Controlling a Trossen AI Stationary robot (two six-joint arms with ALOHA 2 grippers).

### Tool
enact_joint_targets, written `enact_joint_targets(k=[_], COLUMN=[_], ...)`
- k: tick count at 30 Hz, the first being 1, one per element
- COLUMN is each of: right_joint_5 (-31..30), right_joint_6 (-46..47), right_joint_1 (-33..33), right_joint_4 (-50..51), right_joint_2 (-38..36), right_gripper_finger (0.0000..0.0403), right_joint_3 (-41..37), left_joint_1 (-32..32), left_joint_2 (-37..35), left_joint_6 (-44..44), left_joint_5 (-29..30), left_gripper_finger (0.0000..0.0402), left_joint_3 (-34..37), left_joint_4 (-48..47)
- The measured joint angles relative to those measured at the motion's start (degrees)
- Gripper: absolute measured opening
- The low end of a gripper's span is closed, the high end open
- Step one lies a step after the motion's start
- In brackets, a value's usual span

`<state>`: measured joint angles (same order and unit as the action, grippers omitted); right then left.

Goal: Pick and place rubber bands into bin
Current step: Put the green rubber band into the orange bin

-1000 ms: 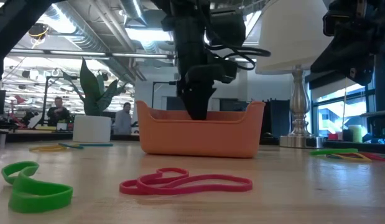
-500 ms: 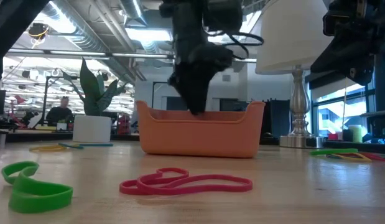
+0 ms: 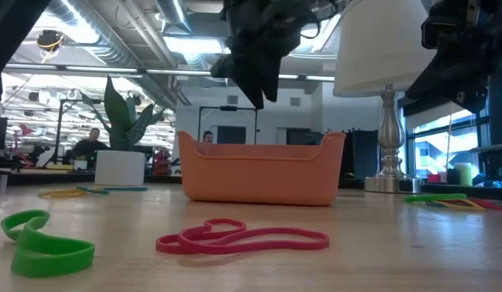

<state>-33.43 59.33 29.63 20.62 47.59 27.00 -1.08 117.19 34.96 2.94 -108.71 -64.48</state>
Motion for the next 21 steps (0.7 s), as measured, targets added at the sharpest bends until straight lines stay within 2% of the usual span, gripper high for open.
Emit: enact_joint_targets(k=[7,13,18,21], right_joint_5=[0.0,0.3,2.6,3.4], right_joint_6=[-1.7,-1.2,-1.0,-0.7], right_joint_1=[0.0,0.0,0.0,0.0], right_joint_4=[0.5,0.7,0.0,-0.4], right_joint_2=[0.4,0.4,0.4,0.4], right_gripper_finger=[0.0014,0.0014,0.001,0.0004], right_joint_3=[0.0,0.0,0.0,0.0], left_joint_1=[-4.2,-7.9,-9.0,-9.5], left_joint_2=[0.0,0.0,0.0,0.0], left_joint_6=[5.8,4.5,6.3,4.7], left_joint_5=[2.0,3.1,9.0,9.2], left_gripper_finger=[0.0135,0.0135,0.0136,0.0133], left_joint_3=[0.1,0.4,0.4,0.4], left_joint_4=[0.3,0.6,-0.3,-3.8])
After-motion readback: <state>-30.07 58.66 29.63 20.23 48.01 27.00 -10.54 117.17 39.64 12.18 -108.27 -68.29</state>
